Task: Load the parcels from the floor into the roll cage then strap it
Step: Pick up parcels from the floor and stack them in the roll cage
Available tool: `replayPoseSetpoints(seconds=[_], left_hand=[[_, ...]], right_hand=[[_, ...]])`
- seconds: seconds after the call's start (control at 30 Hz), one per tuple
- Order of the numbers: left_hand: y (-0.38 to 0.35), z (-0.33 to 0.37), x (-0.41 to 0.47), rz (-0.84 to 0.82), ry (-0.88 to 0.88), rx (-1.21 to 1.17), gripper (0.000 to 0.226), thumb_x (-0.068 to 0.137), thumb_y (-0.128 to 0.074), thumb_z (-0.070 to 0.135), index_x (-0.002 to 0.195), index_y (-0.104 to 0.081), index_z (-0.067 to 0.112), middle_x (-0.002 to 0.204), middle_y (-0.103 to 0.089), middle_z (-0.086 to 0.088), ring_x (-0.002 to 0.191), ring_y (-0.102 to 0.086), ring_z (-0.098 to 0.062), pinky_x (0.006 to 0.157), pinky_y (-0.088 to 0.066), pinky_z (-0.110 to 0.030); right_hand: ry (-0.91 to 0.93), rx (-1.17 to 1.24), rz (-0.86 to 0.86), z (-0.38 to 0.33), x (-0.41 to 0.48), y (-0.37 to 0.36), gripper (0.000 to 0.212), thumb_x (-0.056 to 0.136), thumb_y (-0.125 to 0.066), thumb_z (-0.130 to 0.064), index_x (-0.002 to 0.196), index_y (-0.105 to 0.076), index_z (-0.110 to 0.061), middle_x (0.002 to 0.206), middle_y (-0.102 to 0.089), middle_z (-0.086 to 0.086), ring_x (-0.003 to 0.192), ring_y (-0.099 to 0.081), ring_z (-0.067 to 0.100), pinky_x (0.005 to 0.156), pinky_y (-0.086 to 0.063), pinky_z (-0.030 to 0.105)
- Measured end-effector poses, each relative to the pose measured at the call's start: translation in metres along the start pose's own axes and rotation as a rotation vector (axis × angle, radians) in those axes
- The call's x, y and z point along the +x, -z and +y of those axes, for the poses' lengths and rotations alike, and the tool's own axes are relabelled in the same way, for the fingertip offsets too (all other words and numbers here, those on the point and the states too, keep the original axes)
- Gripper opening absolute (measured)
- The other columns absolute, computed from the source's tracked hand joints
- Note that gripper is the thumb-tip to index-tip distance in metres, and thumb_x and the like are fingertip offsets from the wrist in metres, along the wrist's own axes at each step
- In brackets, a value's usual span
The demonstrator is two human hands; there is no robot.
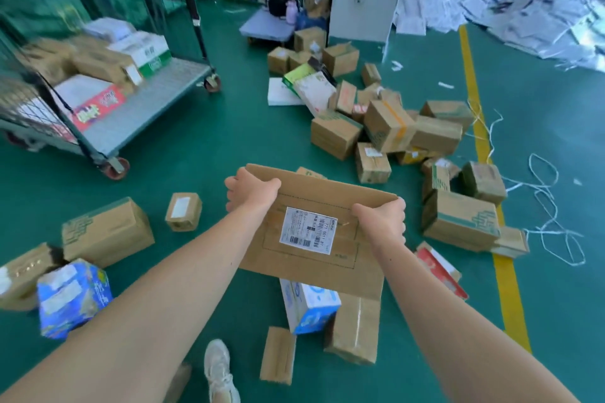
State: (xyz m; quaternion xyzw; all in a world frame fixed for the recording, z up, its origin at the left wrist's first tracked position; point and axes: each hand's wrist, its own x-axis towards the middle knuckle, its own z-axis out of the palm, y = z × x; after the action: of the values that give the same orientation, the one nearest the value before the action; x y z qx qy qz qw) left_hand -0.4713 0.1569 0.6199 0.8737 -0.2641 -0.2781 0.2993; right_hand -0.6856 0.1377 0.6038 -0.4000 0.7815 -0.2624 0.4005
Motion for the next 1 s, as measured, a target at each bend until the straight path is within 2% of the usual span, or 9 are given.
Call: replayPoseSetpoints(seconds=[0.2,0.5,0.63,0.77,1.0], left_hand=[[0.079,0.005,0.112,-0.019,-0.024,-0.097,0.069,0.077,-0.065,0.04,0.139,-0.038,0.025,0.133,-0.04,-0.008,0.112,-0.05,-0.032,0.101,-0.043,-0.048],[0.193,0.005,0.252,0.02,-0.078,-0.178,0.083,0.074,-0.064,0.041,0.148,-0.026,0.033,0.137,-0.048,-0.003,0.122,-0.045,-0.032,0.103,-0.04,-0.051],[0.22,0.003,0.3,0.021,-0.032,-0.327,0.089,0.078,-0.067,0.031,0.152,-0.017,0.032,0.144,-0.04,-0.006,0.124,-0.043,-0.032,0.099,-0.042,-0.048],[0.239,0.006,0.351,0.04,0.005,-0.427,0.094,0.081,-0.068,0.024,0.155,-0.01,0.03,0.147,-0.036,-0.009,0.114,-0.046,-0.029,0.086,-0.042,-0.039],[0.257,0.033,0.477,0.132,0.077,-0.466,0.096,0.08,-0.07,0.026,0.155,-0.01,0.027,0.149,-0.035,-0.011,0.124,-0.047,-0.033,0.098,-0.046,-0.045]], right_hand=[[0.098,-0.015,0.036,-0.096,-0.009,-0.093,0.093,0.073,-0.077,-0.043,0.147,-0.026,-0.021,0.143,-0.047,0.006,0.131,-0.047,0.031,0.109,-0.035,0.054],[0.203,0.06,-0.039,-0.219,-0.026,-0.227,0.104,0.075,-0.078,-0.041,0.154,-0.013,-0.022,0.146,-0.045,0.008,0.134,-0.042,0.033,0.111,-0.034,0.054],[0.235,0.101,-0.112,-0.271,-0.025,-0.274,0.106,0.076,-0.078,-0.037,0.155,-0.009,-0.026,0.15,-0.038,0.01,0.137,-0.037,0.035,0.113,-0.031,0.056],[0.255,0.085,-0.19,-0.322,-0.012,-0.32,0.107,0.077,-0.078,-0.033,0.156,-0.007,-0.026,0.153,-0.033,0.01,0.138,-0.034,0.035,0.114,-0.029,0.059],[0.311,0.021,-0.304,-0.421,0.054,-0.421,0.105,0.077,-0.078,-0.031,0.156,-0.009,-0.024,0.151,-0.034,0.012,0.136,-0.036,0.036,0.111,-0.033,0.056]])
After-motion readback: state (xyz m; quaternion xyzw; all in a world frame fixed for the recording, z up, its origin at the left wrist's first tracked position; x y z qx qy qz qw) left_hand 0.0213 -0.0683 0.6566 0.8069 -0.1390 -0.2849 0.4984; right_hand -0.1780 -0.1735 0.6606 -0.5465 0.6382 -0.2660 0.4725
